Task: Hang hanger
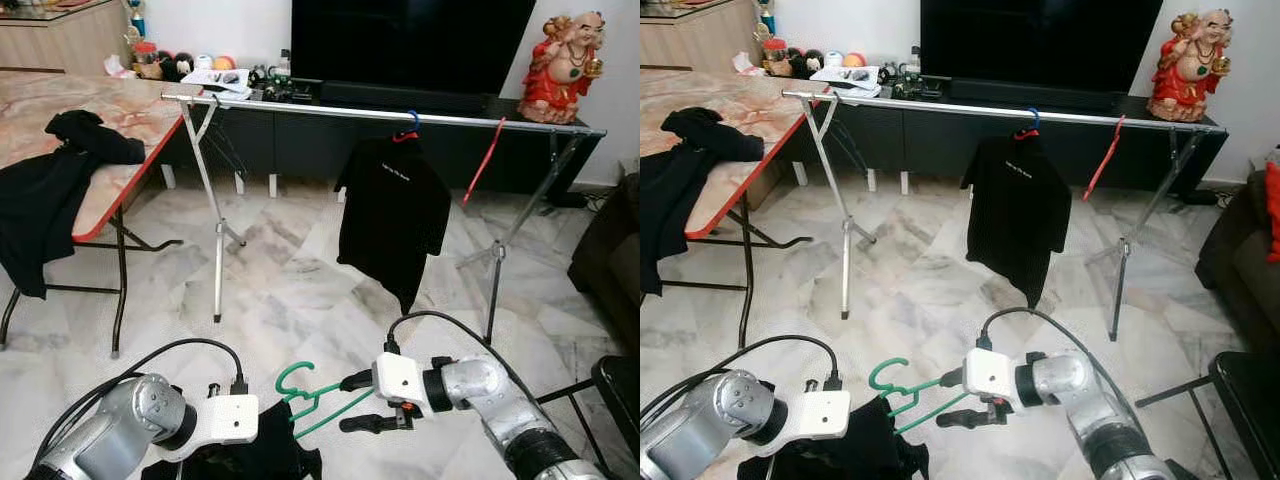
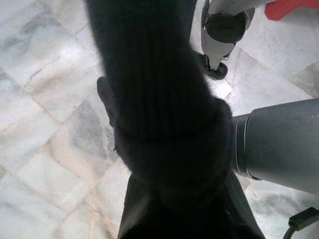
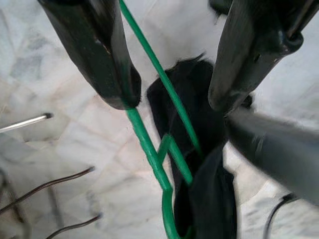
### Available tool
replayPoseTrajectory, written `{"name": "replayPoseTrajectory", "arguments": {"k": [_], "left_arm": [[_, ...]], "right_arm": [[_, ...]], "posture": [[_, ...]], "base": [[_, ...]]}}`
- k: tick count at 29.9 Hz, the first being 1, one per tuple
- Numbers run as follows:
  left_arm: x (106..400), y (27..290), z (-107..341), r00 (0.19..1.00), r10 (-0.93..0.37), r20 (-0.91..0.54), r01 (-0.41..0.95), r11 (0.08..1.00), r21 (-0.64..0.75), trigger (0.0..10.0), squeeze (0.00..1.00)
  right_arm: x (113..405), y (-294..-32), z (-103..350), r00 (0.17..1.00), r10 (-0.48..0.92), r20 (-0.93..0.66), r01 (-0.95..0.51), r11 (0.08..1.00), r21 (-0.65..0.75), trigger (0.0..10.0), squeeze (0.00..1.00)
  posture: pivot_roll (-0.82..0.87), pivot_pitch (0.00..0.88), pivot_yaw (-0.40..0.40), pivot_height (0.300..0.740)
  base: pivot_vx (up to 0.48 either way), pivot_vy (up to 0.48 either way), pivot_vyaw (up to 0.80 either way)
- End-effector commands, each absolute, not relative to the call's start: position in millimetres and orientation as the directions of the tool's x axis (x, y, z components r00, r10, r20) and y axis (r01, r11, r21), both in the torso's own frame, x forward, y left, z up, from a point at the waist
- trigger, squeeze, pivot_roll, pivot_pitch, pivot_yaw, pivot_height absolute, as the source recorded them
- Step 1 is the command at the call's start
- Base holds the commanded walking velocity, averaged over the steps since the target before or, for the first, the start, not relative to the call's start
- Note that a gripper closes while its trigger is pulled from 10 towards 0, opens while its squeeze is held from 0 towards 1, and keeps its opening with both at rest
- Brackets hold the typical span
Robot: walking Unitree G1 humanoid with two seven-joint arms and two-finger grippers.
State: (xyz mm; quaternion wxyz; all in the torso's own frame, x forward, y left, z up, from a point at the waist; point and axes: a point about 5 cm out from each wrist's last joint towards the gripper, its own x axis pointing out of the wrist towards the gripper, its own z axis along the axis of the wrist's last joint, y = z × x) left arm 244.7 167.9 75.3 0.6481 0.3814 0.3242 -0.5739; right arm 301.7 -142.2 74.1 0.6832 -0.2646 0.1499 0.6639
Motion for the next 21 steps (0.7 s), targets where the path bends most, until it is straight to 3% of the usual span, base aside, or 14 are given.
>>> {"name": "replayPoseTrajectory", "arguments": {"k": [1,5,7,10,14,17,21], "left_arm": [[244,167,75,0.111,-0.497,-0.861,0.994,0.036,0.108,10.0,0.00],[242,170,72,0.100,-0.484,-0.869,0.995,0.030,0.097,10.0,0.00],[242,171,71,0.094,-0.476,-0.874,0.995,0.025,0.094,10.0,0.00],[243,170,70,0.090,-0.471,-0.877,0.996,0.020,0.092,10.0,0.00],[244,167,71,0.087,-0.477,-0.875,0.996,0.014,0.091,10.0,0.00],[245,166,71,0.088,-0.481,-0.872,0.996,0.014,0.092,10.0,0.00],[245,167,71,0.090,-0.484,-0.870,0.996,0.022,0.091,10.0,0.00]], "right_arm": [[303,-150,82,0.041,0.810,-0.585,-0.985,-0.065,-0.158,10.0,0.00],[295,-167,79,-0.022,0.760,-0.649,-0.985,-0.127,-0.115,10.0,0.00],[294,-170,80,-0.013,0.754,-0.656,-0.982,-0.132,-0.133,10.0,0.00],[301,-162,89,0.062,0.802,-0.594,-0.972,-0.086,-0.217,10.0,0.00],[304,-151,93,0.069,0.836,-0.544,-0.961,-0.091,-0.262,10.0,0.00],[309,-142,97,0.130,0.853,-0.505,-0.937,-0.060,-0.343,10.0,0.00],[306,-137,93,0.073,0.848,-0.525,-0.947,-0.107,-0.304,10.0,0.00]], "posture": [[0.15,0.009,-0.086,0.740],[0.14,0.002,-0.084,0.740],[0.13,0.000,-0.082,0.740],[0.13,0.000,-0.082,0.740],[0.14,0.007,-0.084,0.740],[0.14,0.013,-0.086,0.740],[0.15,0.019,-0.090,0.740]], "base": [[0.000,0.000,0.00],[0.000,0.000,0.00],[0.000,0.000,0.00],[0.000,0.000,0.00],[0.000,0.000,0.00],[0.000,0.000,0.00],[0.000,0.000,0.00]]}}
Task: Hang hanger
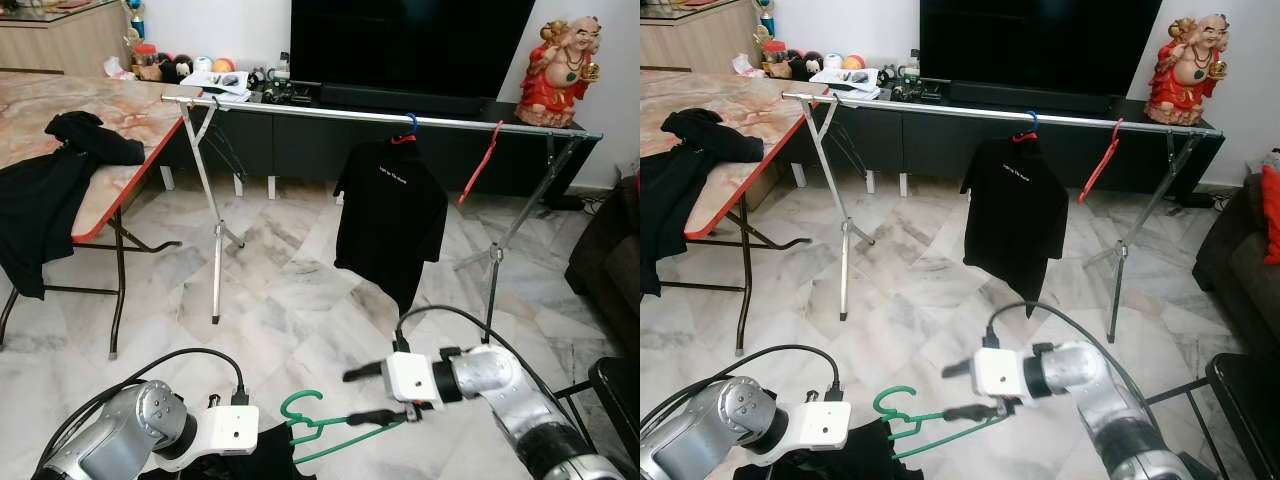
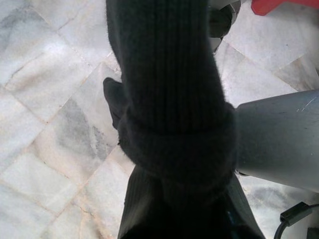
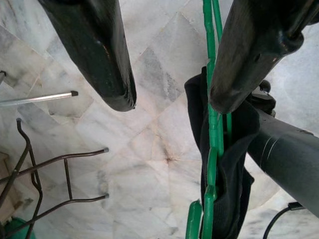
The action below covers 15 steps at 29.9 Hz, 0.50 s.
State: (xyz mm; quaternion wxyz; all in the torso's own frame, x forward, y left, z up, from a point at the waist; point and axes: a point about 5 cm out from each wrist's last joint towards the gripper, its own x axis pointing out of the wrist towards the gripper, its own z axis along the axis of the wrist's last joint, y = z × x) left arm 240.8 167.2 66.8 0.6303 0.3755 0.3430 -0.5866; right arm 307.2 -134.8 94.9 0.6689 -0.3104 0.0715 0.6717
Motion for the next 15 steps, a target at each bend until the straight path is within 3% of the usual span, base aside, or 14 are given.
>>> {"name": "replayPoseTrajectory", "arguments": {"k": [1,15], "left_arm": [[245,167,72,0.090,-0.484,-0.870,0.996,0.022,0.091,10.0,0.00],[249,161,76,0.108,-0.485,-0.868,0.993,0.017,0.115,10.0,0.00]], "right_arm": [[306,-137,92,0.066,0.847,-0.527,-0.947,-0.113,-0.299,10.0,0.00],[302,-119,72,0.045,0.838,-0.544,-0.961,-0.112,-0.253,10.0,0.00]], "posture": [[0.15,0.019,-0.090,0.740],[0.17,0.031,-0.105,0.740]], "base": [[0.000,0.000,0.00],[0.000,0.000,0.00]]}}
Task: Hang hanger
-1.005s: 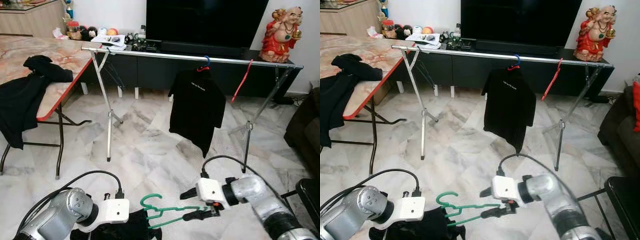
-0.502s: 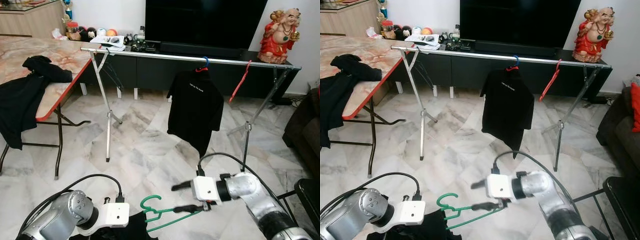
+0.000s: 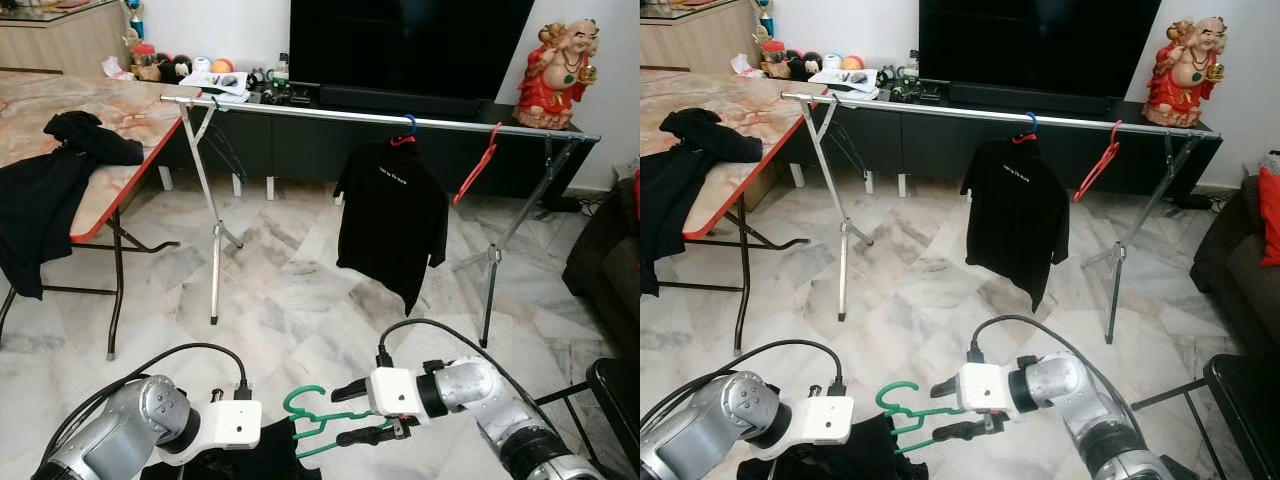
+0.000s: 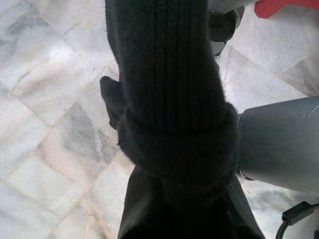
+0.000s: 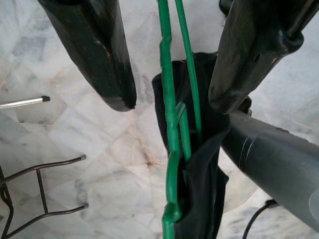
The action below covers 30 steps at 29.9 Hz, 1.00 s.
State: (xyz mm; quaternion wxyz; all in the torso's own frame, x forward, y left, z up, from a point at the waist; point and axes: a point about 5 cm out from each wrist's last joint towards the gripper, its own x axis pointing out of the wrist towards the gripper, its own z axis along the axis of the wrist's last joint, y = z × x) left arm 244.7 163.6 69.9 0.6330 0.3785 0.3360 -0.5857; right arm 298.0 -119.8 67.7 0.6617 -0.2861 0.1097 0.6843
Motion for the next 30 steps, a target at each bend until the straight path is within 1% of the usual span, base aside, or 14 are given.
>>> {"name": "replayPoseTrajectory", "arguments": {"k": [1,5,7,8,11,15,26,27,28,29,30], "left_arm": [[249,159,76,0.110,-0.490,-0.865,0.993,0.019,0.116,10.0,0.00],[249,155,77,0.111,-0.500,-0.859,0.993,0.016,0.119,10.0,0.00],[249,154,77,0.110,-0.502,-0.858,0.993,0.013,0.120,10.0,0.00],[250,153,78,0.111,-0.505,-0.856,0.992,0.006,0.126,10.0,0.00],[250,152,78,0.115,-0.506,-0.855,0.991,0.000,0.134,10.0,0.00],[252,150,83,0.124,-0.497,-0.859,0.988,-0.020,0.155,10.0,0.00],[252,143,87,0.119,-0.511,-0.851,0.986,-0.040,0.161,10.0,0.00],[252,143,87,0.118,-0.511,-0.851,0.986,-0.041,0.162,10.0,0.00],[252,143,86,0.118,-0.511,-0.852,0.986,-0.042,0.161,10.0,0.00],[252,143,86,0.118,-0.510,-0.852,0.986,-0.042,0.162,10.0,0.00],[252,143,85,0.118,-0.509,-0.853,0.986,-0.042,0.161,10.0,0.00]], "right_arm": [[302,-116,71,0.056,0.838,-0.543,-0.959,-0.106,-0.263,10.0,0.00],[304,-112,71,0.079,0.841,-0.535,-0.957,-0.087,-0.277,10.0,0.00],[304,-112,69,0.069,0.839,-0.540,-0.959,-0.093,-0.267,10.0,0.00],[302,-112,67,0.046,0.832,-0.552,-0.964,-0.109,-0.245,10.0,0.00],[299,-113,61,0.021,0.815,-0.579,-0.969,-0.126,-0.212,10.0,0.00],[297,-112,55,0.021,0.801,-0.598,-0.975,-0.116,-0.190,10.0,0.00],[297,-108,52,0.040,0.806,-0.590,-0.977,-0.092,-0.192,10.0,0.00],[296,-109,52,0.036,0.806,-0.591,-0.979,-0.092,-0.184,8.4,0.00],[296,-109,52,0.038,0.808,-0.588,-0.980,-0.086,-0.181,3.6,0.00],[296,-109,52,0.039,0.809,-0.586,-0.980,-0.084,-0.181,3.6,0.00],[297,-109,52,0.042,0.812,-0.582,-0.981,-0.077,-0.179,0.0,0.00]], "posture": [[0.17,0.031,-0.105,0.740],[0.17,0.032,-0.107,0.740],[0.17,0.032,-0.111,0.740],[0.17,0.032,-0.111,0.740],[0.17,0.032,-0.113,0.740],[0.18,0.032,-0.114,0.740],[0.19,0.033,-0.113,0.740],[0.19,0.033,-0.113,0.740],[0.19,0.033,-0.113,0.740],[0.19,0.033,-0.113,0.740],[0.19,0.032,-0.112,0.740]], "base": [[0.000,0.000,0.00],[0.000,0.000,0.00],[0.000,0.000,0.00],[0.000,0.000,0.00],[0.000,0.000,0.00],[0.000,0.000,0.00],[0.000,0.000,0.00],[0.000,0.000,0.00],[0.000,0.000,0.00],[0.000,0.000,0.00],[0.000,0.000,0.00]]}}
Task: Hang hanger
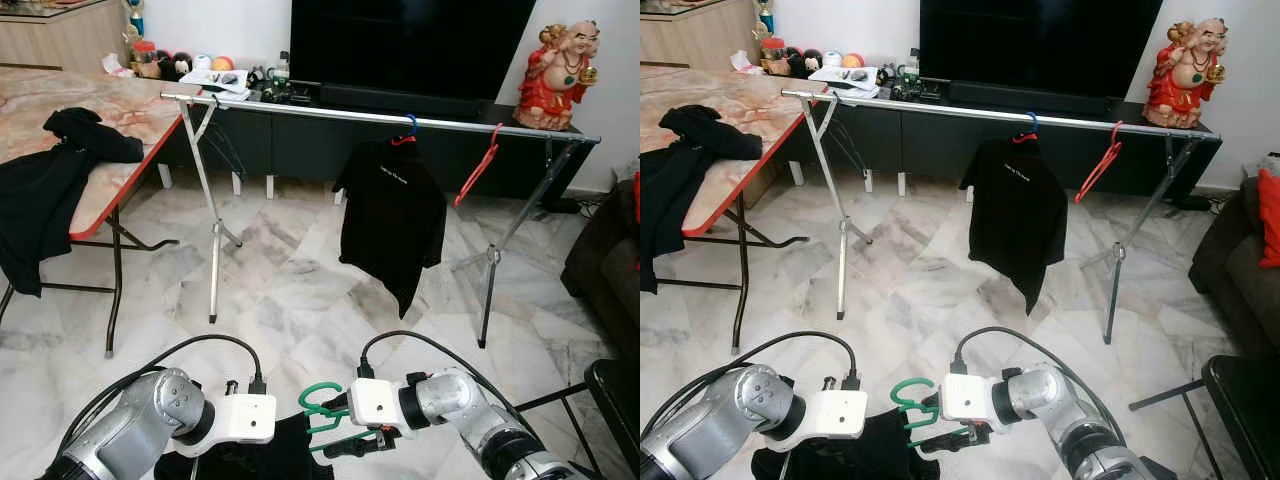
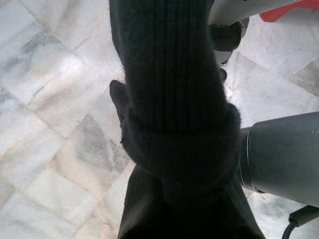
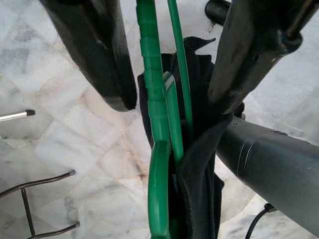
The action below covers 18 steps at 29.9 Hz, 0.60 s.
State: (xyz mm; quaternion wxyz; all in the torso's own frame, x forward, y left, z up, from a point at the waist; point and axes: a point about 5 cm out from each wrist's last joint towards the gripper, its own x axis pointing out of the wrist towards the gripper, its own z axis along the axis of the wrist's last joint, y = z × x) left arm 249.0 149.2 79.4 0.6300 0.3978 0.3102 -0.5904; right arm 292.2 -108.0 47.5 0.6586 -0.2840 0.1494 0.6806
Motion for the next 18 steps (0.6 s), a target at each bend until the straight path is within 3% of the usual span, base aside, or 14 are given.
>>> {"name": "replayPoseTrajectory", "arguments": {"k": [1,18], "left_arm": [[251.9,143.3,85.2,0.118,-0.508,-0.853,0.986,-0.042,0.161,10.0,0.00],[251.8,142.0,86.3,0.116,-0.506,-0.855,0.985,-0.052,0.165,10.0,0.00]], "right_arm": [[296.8,-109.5,52.0,0.043,0.813,-0.581,-0.981,-0.076,-0.179,0.0,0.00],[295.6,-107.4,49.9,0.054,0.832,-0.552,-0.987,-0.037,-0.153,0.0,0.00]], "posture": [[0.19,0.032,-0.112,0.740],[0.19,0.031,-0.112,0.740]], "base": [[0.000,0.000,0.00],[0.000,0.000,0.00]]}}
